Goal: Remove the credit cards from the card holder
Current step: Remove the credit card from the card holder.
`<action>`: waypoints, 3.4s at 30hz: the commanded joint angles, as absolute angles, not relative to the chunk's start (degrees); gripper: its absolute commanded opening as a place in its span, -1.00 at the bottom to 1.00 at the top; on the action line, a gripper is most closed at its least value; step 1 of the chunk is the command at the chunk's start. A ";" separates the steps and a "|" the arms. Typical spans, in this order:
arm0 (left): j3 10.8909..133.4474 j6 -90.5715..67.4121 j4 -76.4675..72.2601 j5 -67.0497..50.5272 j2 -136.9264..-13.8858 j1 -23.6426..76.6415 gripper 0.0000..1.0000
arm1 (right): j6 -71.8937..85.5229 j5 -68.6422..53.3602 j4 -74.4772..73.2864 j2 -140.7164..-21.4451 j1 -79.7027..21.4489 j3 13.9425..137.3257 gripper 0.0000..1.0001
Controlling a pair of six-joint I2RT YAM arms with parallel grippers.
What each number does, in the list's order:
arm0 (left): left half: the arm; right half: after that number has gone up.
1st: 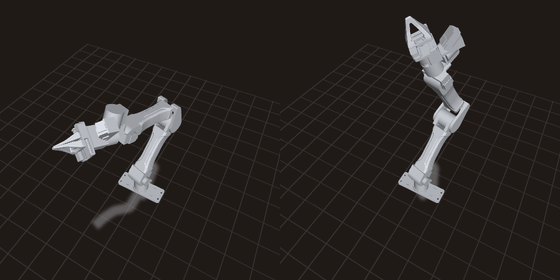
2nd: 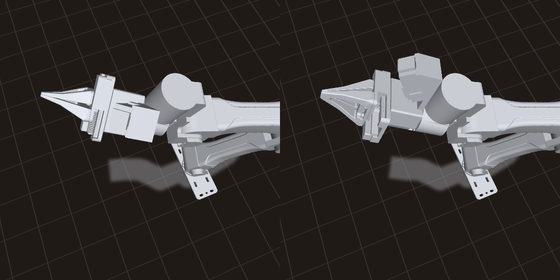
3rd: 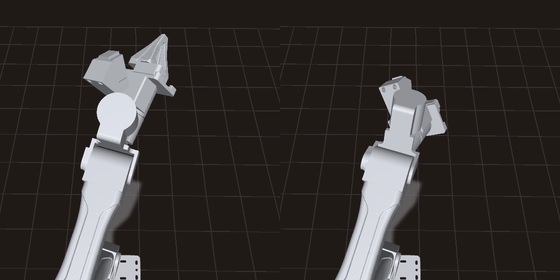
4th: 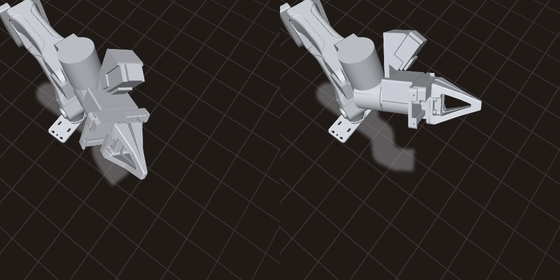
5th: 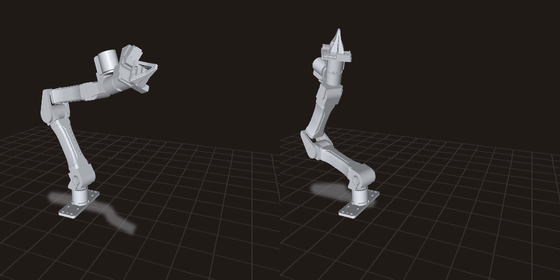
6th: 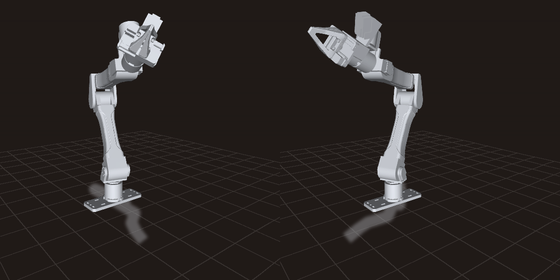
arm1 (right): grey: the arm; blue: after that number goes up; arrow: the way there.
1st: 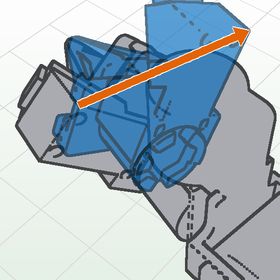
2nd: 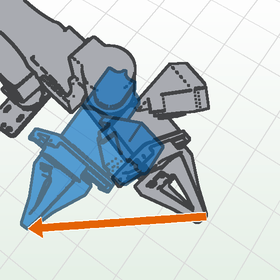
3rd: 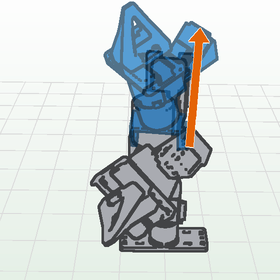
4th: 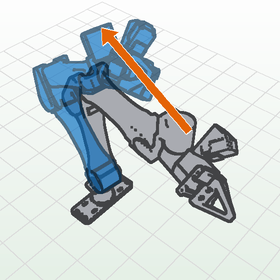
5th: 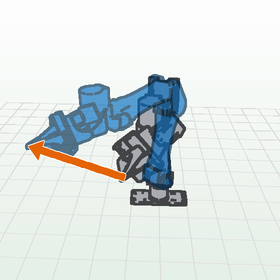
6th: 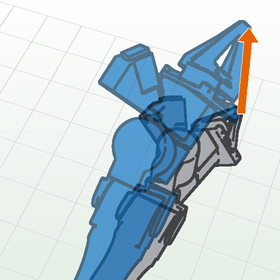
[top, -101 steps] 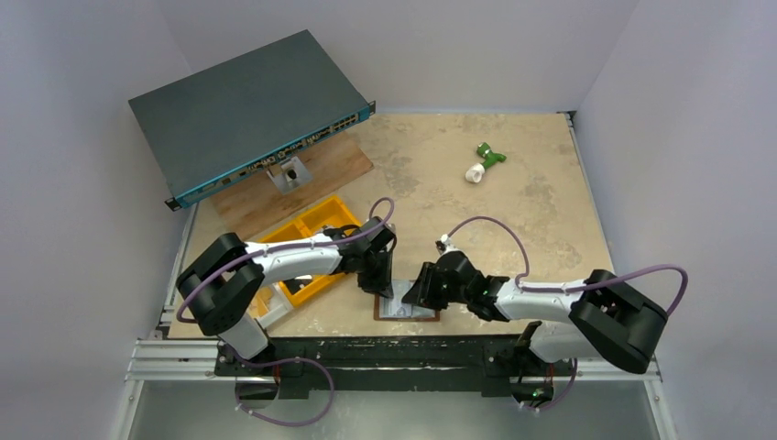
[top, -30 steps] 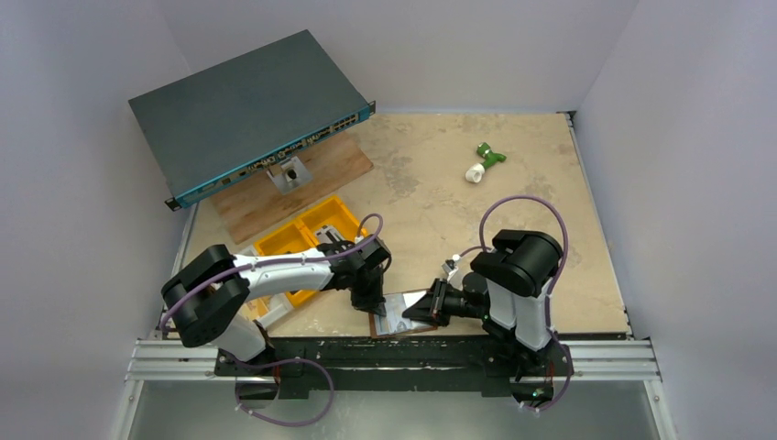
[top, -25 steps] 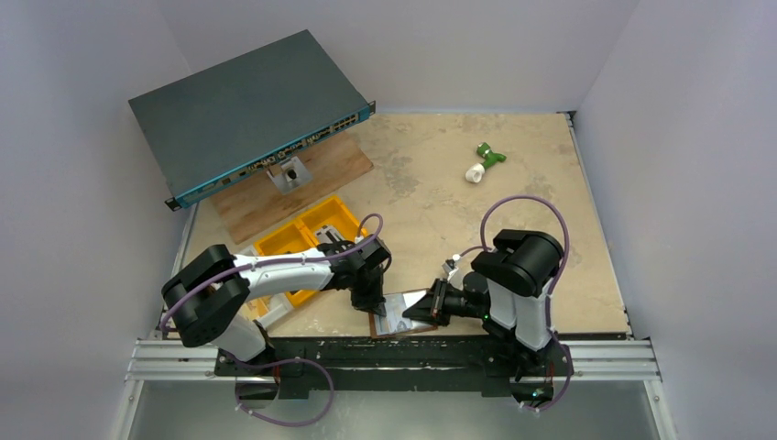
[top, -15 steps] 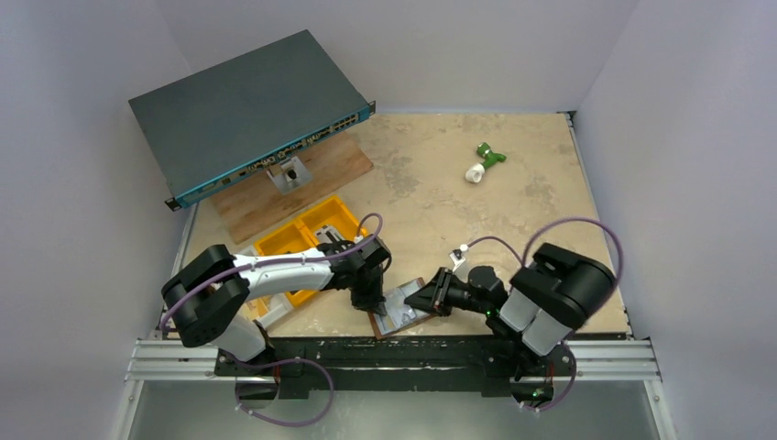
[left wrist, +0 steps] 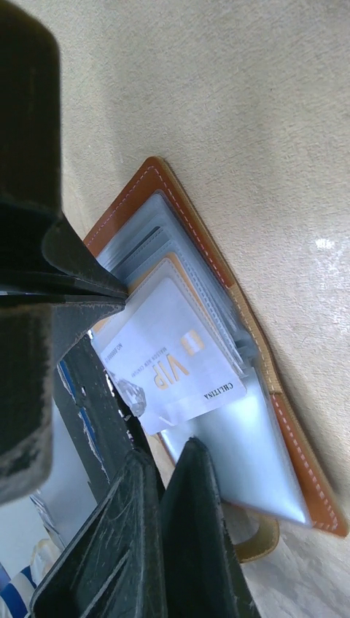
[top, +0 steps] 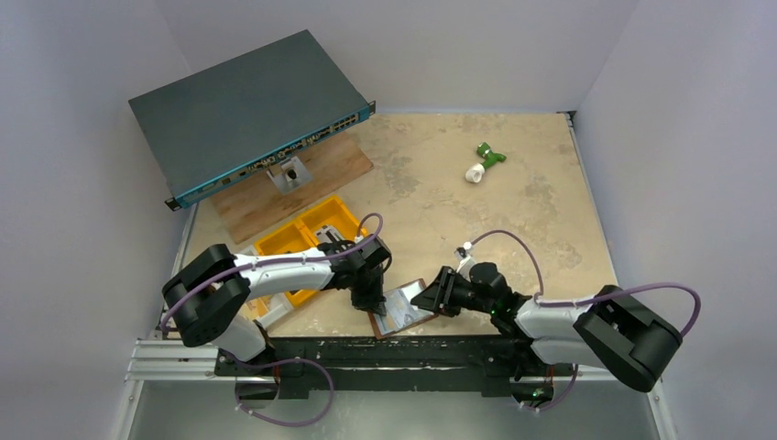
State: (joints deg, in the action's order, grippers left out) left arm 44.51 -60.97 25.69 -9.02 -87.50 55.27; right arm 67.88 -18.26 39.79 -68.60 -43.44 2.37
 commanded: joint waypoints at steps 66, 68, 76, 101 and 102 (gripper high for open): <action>49.87 -51.91 35.93 -3.12 -84.33 55.28 -0.63 | 58.31 -11.51 5.39 -52.19 -40.12 14.86 -1.00; 51.28 -51.29 37.25 -2.69 -82.51 55.13 -0.41 | 58.56 -12.29 5.16 -52.13 -39.74 15.53 -1.00; 49.82 -50.95 31.54 -11.61 -73.50 49.81 0.26 | 60.50 -15.18 3.09 -50.49 -38.25 19.69 -1.00; 33.61 -69.52 -12.02 -30.60 -69.00 41.98 0.46 | 73.40 -25.50 12.83 -48.11 -36.00 21.75 -1.00; 33.46 -70.26 -12.95 -30.81 -69.28 41.94 0.45 | 73.61 -25.56 12.97 -47.89 -35.96 21.59 -1.00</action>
State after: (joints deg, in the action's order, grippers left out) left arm 34.04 -66.59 -3.57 -28.16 -68.90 42.39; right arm 71.02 -23.57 8.88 -49.25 -36.25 21.65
